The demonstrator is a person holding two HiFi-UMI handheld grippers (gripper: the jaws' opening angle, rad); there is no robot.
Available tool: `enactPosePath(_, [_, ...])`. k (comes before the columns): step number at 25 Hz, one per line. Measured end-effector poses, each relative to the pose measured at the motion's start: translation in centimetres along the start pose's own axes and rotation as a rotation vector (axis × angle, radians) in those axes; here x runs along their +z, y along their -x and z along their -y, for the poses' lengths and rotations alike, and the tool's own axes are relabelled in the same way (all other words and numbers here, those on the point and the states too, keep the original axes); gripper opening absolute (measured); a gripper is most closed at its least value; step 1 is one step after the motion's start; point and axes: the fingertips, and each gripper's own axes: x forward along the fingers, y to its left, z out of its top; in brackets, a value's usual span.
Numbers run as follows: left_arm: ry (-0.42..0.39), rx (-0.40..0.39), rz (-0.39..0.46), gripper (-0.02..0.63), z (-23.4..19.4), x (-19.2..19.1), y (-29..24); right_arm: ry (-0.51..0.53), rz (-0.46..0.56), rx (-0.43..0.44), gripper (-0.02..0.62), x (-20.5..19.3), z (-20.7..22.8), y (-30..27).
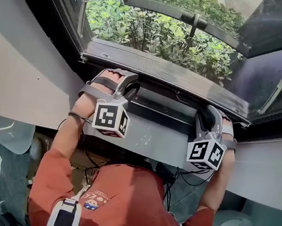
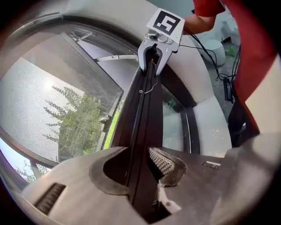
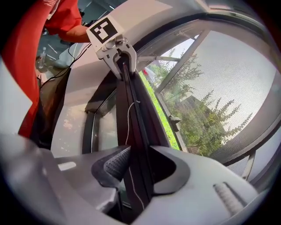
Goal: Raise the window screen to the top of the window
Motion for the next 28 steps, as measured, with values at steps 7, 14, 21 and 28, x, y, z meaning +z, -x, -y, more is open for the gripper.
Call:
enactPosePath(7, [0.006,0.108,0.037,0.046,-2.8,0.5,1.3,0.004,0.049,-0.080,0.049,1.4,2.7,1.2])
enactPosePath(14, [-0.025,0.212,0.059,0.046,-5.3,1.2,2.7,0.064,0.077,-0.182,0.046,2.6,4.9,2.4])
enactPosePath(21, [-0.052,0.370,0.100,0.046,-10.7,3.0,4.9,0.121,0.121,-0.328,0.046,4.8,10.0,4.9])
enactPosePath(28, [-0.095,0.452,0.106,0.046,-13.8,3.9,6.7,0.161,0.148,-0.405,0.046,6.3,12.9,6.3])
